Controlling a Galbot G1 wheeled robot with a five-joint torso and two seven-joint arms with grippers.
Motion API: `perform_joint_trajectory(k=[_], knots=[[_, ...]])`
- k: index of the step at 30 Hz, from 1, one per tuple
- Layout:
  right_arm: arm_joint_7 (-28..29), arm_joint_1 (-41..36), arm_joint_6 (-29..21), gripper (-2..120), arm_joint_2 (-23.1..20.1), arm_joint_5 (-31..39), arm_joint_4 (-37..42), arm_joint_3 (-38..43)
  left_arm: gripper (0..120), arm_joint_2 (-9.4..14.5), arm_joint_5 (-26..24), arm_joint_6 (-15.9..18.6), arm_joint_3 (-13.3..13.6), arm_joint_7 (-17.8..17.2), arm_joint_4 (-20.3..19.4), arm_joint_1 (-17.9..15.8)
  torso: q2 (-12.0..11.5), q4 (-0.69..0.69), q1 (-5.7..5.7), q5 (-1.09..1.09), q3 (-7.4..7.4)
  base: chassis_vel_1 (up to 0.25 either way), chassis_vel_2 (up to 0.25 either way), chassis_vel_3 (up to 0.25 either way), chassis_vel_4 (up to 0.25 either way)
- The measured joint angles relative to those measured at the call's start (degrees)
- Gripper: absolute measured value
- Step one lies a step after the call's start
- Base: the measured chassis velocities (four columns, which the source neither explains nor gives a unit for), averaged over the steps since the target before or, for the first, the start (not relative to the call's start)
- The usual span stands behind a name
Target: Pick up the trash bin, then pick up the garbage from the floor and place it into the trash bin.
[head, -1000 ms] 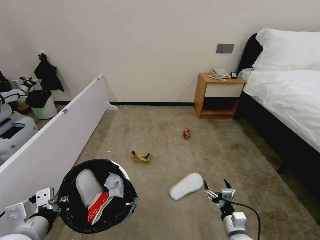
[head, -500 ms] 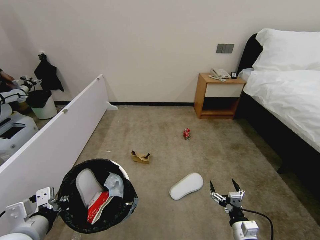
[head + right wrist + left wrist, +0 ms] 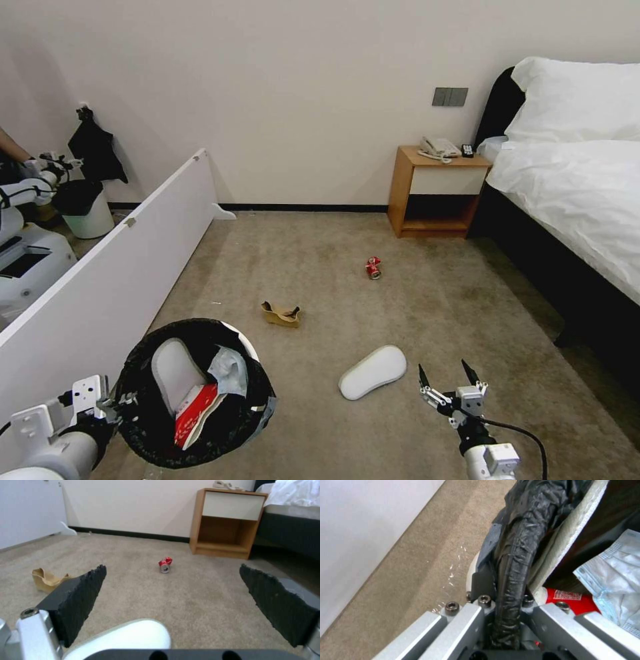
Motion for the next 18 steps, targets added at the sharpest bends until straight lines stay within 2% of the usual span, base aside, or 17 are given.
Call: perform_joint_trajectory(k=[5,18], knots=[[-0.4,0.0,0.1,100,0.0,0.1,-0.2,0.0,0,-0.1,0.1,0.0,0.0,0.0,-0.1,0.2,0.0,0.00,0.00,0.00,0.00,-0.006,0.012,0.005,-0.006],[-0.8,0.0,0.1,100,-0.2,0.5,0.0,0.0,0,-0.2,0.1,0.0,-0.2,0.1,-0.4,0.4,0.0,0.00,0.00,0.00,0.00,-0.060,0.066,0.063,-0.074]])
